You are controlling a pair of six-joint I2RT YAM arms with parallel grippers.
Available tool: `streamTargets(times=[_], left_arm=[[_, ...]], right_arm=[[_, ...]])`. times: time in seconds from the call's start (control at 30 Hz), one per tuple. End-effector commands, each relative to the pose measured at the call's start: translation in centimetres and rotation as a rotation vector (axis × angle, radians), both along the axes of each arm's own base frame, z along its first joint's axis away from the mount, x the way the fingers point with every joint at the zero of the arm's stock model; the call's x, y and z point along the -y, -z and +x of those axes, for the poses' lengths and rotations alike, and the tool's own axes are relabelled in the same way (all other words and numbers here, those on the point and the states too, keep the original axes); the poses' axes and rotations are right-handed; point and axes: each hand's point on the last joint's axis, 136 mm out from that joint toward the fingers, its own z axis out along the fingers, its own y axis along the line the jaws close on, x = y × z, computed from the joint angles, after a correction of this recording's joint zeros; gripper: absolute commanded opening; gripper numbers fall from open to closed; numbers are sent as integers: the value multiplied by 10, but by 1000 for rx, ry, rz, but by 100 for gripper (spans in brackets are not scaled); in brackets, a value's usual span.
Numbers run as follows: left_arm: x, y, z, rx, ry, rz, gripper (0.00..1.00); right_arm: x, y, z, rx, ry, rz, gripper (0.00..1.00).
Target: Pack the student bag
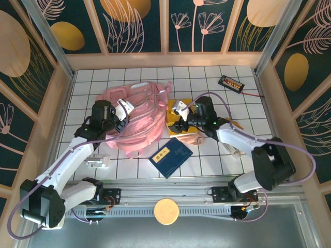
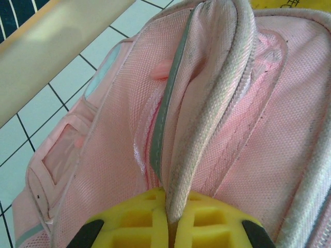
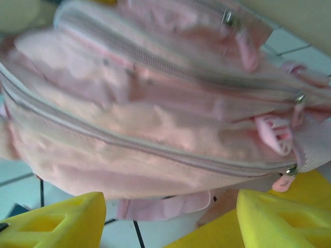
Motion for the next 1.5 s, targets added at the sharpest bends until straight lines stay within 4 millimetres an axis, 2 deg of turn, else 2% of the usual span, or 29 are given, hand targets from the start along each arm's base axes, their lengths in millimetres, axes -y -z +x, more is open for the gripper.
streamTargets(times=[0.0,0.07,0.27,0.4,0.6,0.83,1.17,1.47], left_arm=[[6,-59,8,189,37,-61,0],[3,-59,7,196,26,-52,0],[-8,-69,6,212,9,-55,0],[-8,-70,7,210,9,-59,0],[-9,-71,9,211,2,-70,0],[-11,-74,10,219,4,-61,0],[-9,-75,13,218,14,-61,0],[-10,-77,13,221,9,-65,0]], right_arm=[[6,2,14,149,-58,-45,67],[7,1,27,167,-36,-23,67],[4,13,63,136,-32,-13,67],[-3,23,78,88,-53,15,66],[-17,36,83,23,-97,46,64],[-21,54,91,-47,-92,83,64],[-21,63,111,-70,-60,109,63],[-27,73,114,-79,-114,72,54]])
